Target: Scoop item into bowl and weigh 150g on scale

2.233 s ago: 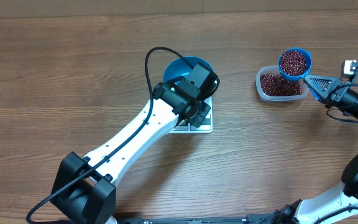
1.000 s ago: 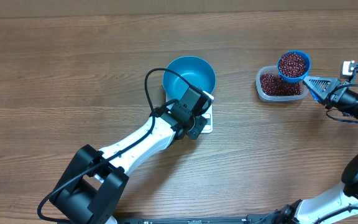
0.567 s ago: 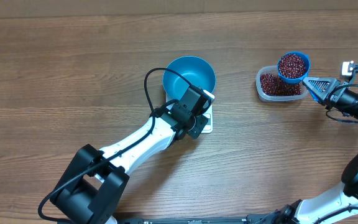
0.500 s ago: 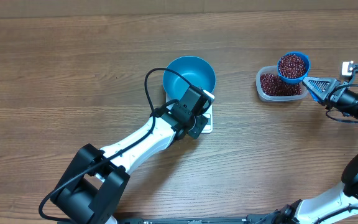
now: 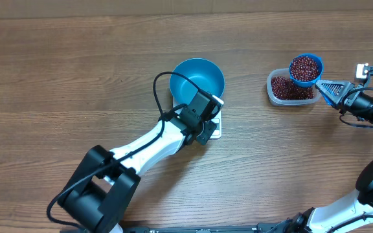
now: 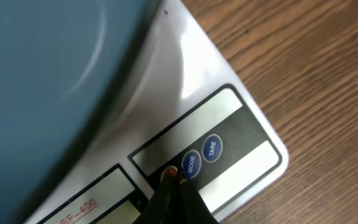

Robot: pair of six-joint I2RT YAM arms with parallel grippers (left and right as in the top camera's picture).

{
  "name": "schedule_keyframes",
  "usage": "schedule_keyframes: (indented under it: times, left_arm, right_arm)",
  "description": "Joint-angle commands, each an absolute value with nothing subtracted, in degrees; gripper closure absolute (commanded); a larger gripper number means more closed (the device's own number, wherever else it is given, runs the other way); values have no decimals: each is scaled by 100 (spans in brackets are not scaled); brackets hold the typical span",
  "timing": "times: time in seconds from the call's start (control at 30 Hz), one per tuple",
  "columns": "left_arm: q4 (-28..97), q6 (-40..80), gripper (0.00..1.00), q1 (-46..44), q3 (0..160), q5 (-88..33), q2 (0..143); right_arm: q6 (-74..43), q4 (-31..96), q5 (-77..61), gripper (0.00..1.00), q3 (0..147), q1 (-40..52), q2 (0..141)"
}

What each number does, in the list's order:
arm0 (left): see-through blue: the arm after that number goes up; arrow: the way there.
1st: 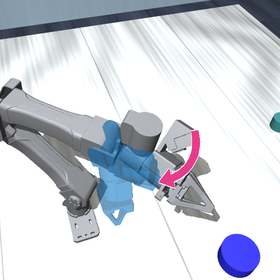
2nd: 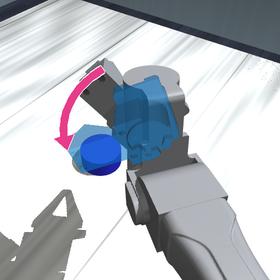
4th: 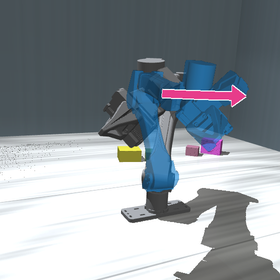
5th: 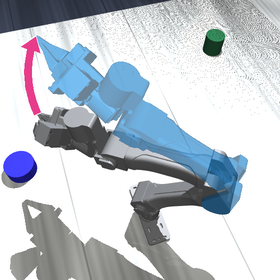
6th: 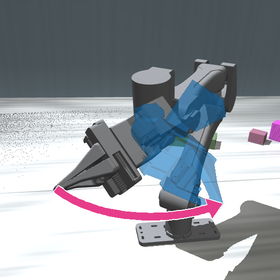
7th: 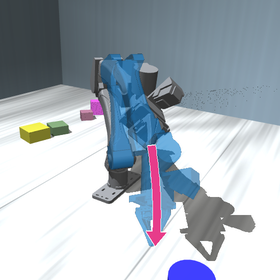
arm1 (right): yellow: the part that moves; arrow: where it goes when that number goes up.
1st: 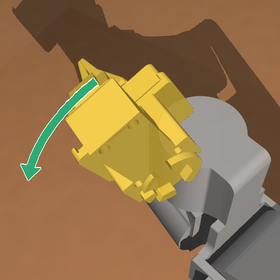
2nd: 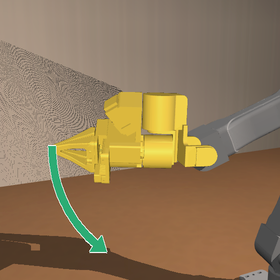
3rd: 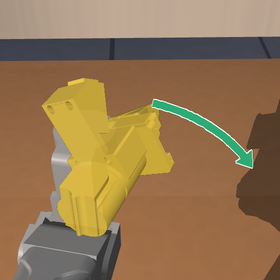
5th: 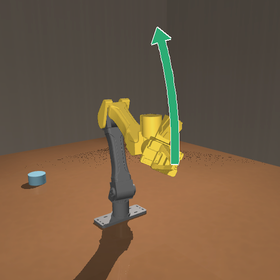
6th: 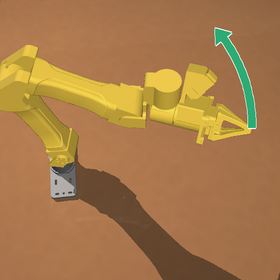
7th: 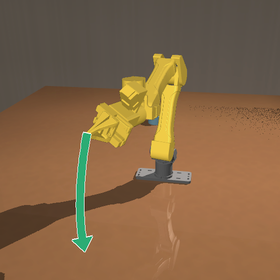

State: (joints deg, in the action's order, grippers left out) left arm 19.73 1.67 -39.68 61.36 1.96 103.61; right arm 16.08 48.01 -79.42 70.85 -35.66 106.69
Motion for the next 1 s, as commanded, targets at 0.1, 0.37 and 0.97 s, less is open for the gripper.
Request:
schedule_keyframes:
  times: [0.1, 0.37, 0.97]
  left_arm:
    - [1922, -5, 96, -3981, 6075, 276, 10475]
    - [1931, -8, 96, -3981, 6073, 327, 10479]
    - [1791, -132, 96, -3977, 6073, 368, 10672]
  right_arm:
    - [1638, 4766, -8182, 96, 7067, -3618, 10676]
    - [1636, 4770, -8038, 97, 7067, -3618, 10676]
    - [1636, 4770, -8040, 96, 7067, -3618, 10676]
